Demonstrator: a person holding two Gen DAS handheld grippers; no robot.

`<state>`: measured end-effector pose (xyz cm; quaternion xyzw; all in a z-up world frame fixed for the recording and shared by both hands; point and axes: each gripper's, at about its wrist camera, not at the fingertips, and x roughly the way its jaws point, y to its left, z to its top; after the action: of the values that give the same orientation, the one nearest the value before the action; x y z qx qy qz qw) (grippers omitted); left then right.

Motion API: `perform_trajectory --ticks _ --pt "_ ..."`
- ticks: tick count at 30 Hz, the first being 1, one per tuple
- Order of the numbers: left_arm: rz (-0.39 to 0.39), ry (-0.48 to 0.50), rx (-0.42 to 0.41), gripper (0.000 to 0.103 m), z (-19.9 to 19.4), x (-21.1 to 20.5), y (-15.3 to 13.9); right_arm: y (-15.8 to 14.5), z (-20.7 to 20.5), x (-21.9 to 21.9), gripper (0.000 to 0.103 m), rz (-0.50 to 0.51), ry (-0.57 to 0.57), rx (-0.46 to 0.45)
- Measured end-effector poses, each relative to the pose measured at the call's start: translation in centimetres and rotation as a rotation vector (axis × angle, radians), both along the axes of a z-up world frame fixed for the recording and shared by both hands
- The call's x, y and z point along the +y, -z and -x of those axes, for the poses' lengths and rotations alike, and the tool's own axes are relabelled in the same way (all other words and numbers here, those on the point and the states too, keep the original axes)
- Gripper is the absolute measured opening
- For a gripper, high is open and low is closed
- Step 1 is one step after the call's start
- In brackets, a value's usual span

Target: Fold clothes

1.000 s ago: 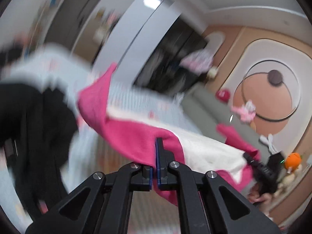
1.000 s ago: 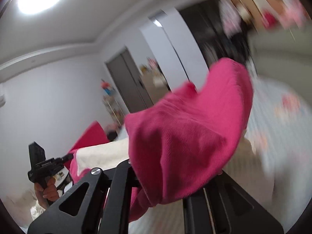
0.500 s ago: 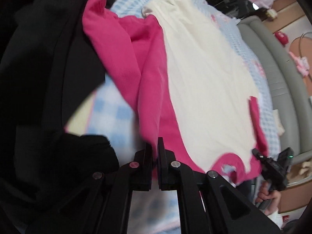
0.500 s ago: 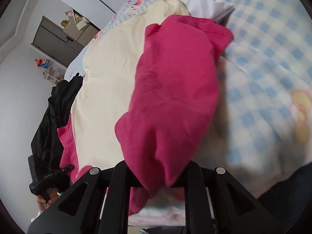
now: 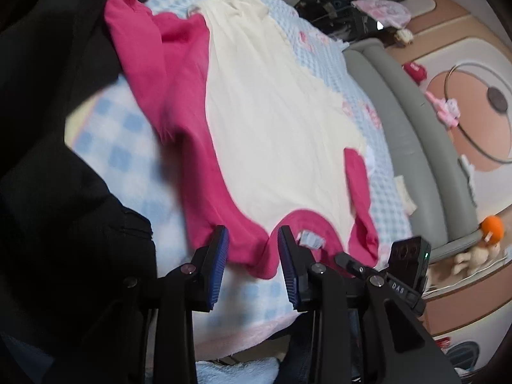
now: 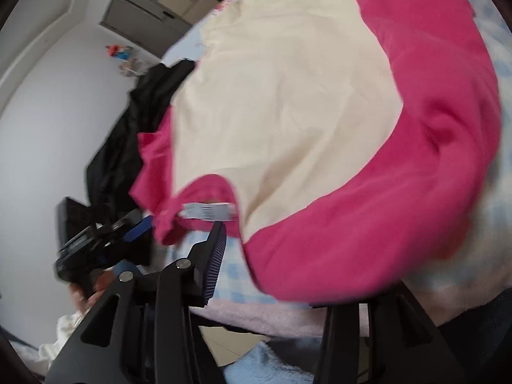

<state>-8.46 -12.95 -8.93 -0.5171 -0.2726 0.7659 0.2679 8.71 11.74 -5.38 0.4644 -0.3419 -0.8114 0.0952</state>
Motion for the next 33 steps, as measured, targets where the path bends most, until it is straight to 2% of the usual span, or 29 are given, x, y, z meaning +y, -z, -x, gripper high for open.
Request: perform_trajectory --ticks 5,6,7,8,11,13,16,19,22,23,24,25,28,31,33 --pt "0.043 -0.014 -0.031 0.032 0.1 1.1 0.6 1.3 0.4 -0.9 0.041 0.0 0.009 -0.029" --pt "0.065 -0.028 -0.047 0.029 0.4 1.2 0.6 0.9 0.6 -1.0 0.03 -0.008 0.01 -0.024" --pt "0.093 -0.043 -0.057 0.012 0.7 1.3 0.3 0.5 0.8 -1.2 0.01 -0.014 0.011 -0.019" --pt "0.122 -0.057 -0.062 0.006 0.9 1.4 -0.1 0.3 0.7 -0.9 0.009 0.013 0.014 -0.016" --pt "0.142 -0.016 -0.013 0.005 0.5 1.7 -3.4 -1.8 -0.4 0.3 0.008 0.104 0.042 0.035" --pt "0.138 0.026 -0.016 0.004 0.0 2.0 -4.5 -3.9 -1.2 0.8 0.008 0.084 0.043 0.084" --pt "0.158 0.069 -0.015 0.002 -1.5 2.3 -4.8 -4.9 -2.1 1.1 0.008 0.07 0.041 0.093" --pt "0.226 0.089 -0.097 0.002 -2.3 3.1 -1.5 -2.6 -3.0 1.1 0.008 0.012 0.063 0.014" --pt "0.217 0.087 -0.227 0.002 -2.2 2.7 2.4 1.6 -3.4 1.4 0.008 0.0 0.083 -0.145" --pt "0.181 0.077 -0.24 0.002 -2.3 2.2 2.6 2.2 -3.5 1.5 0.009 0.019 0.082 -0.176" --pt "0.14 0.067 -0.221 0.002 -2.3 1.4 2.1 2.0 -3.7 1.5 0.012 0.033 0.072 -0.17" --pt "0.116 0.05 -0.188 0.003 -2.3 0.6 1.3 1.0 -3.8 1.4 0.012 0.005 0.055 -0.15" --pt "0.075 -0.001 -0.116 0.004 -1.8 -1.7 -0.5 -1.3 -4.4 1.6 0.015 -0.045 0.032 -0.098" --pt "0.146 -0.096 -0.062 0.004 -0.7 -4.3 -1.5 -2.5 -5.3 3.0 0.02 -0.029 0.056 -0.072" --pt "0.224 -0.14 -0.065 0.004 0.4 -5.6 -1.2 -2.9 -5.3 3.6 0.02 -0.017 0.085 -0.063"
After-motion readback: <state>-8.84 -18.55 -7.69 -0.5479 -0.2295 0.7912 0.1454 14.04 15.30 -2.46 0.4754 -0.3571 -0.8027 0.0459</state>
